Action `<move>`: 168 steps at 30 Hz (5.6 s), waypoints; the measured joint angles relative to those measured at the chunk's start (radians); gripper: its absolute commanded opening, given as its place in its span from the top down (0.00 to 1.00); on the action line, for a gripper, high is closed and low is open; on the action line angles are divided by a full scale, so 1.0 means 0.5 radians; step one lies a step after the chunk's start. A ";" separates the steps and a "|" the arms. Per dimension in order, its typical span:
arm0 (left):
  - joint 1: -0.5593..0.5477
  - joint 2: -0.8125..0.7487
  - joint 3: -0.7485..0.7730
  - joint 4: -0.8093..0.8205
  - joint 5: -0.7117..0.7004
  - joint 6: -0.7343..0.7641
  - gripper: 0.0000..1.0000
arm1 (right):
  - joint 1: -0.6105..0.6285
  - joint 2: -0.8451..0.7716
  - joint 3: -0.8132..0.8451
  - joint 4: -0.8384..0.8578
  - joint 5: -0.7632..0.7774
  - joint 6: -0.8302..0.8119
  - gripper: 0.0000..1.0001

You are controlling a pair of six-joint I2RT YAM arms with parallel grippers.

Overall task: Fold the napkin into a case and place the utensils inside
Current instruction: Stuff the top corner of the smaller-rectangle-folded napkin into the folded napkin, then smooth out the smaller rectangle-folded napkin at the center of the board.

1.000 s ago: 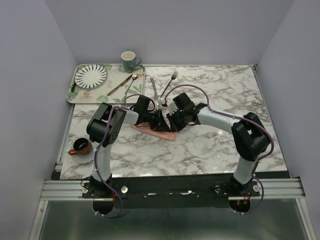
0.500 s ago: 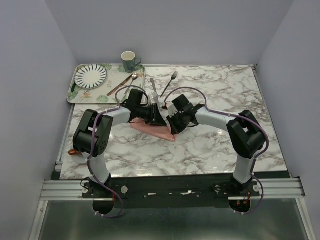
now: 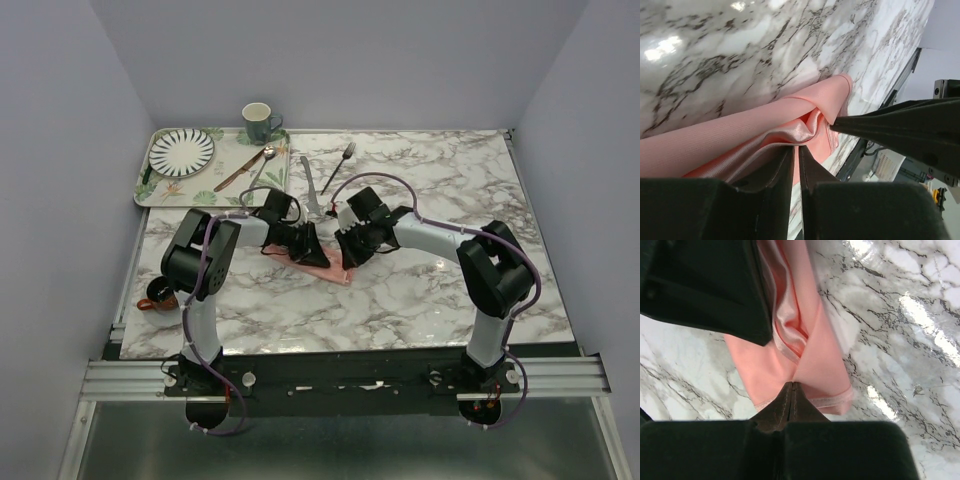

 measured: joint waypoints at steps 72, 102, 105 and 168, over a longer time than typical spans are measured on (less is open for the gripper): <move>0.198 -0.027 0.097 -0.340 -0.079 0.466 0.81 | -0.178 0.822 0.982 -0.180 -0.614 -0.013 0.99; 0.086 -0.721 0.025 -0.876 -0.024 2.686 0.53 | -0.176 0.696 0.935 -0.443 -0.949 -0.237 0.74; -0.014 -0.633 0.063 -0.925 -0.080 2.959 0.52 | -0.176 0.723 0.969 -0.448 -0.945 -0.210 0.74; -0.389 -0.205 0.331 -0.938 -0.708 3.125 0.96 | -0.198 0.826 1.049 -0.703 -0.958 -0.317 0.58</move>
